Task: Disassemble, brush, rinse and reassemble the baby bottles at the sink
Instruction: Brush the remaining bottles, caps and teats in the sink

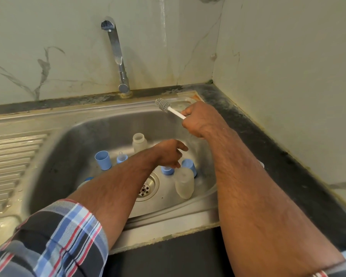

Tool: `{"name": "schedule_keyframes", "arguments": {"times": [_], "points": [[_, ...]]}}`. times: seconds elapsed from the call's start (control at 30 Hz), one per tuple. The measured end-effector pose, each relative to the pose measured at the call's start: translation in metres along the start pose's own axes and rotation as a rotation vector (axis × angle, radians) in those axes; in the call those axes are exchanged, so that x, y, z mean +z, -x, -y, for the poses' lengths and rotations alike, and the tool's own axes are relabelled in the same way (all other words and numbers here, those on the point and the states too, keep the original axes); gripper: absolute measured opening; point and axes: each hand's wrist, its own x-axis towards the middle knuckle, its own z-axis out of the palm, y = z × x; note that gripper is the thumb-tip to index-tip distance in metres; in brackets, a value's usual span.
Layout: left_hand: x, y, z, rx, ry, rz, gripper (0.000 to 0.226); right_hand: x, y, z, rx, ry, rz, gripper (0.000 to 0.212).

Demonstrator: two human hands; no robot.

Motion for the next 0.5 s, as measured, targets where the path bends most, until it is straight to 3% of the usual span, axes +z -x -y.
{"name": "schedule_keyframes", "arguments": {"times": [0.1, 0.23, 0.5], "points": [[-0.006, 0.003, 0.005, -0.020, 0.101, -0.075, 0.044, -0.001, 0.001, 0.000, 0.006, 0.002, 0.007, 0.030], [-0.011, 0.001, 0.017, -0.035, -0.084, -0.212, 0.038, -0.002, 0.003, 0.000, 0.004, -0.009, 0.028, 0.031], [0.002, -0.001, 0.039, -0.078, -0.246, -0.021, 0.045, -0.001, 0.004, 0.005, -0.009, -0.010, 0.055, 0.032]]}}
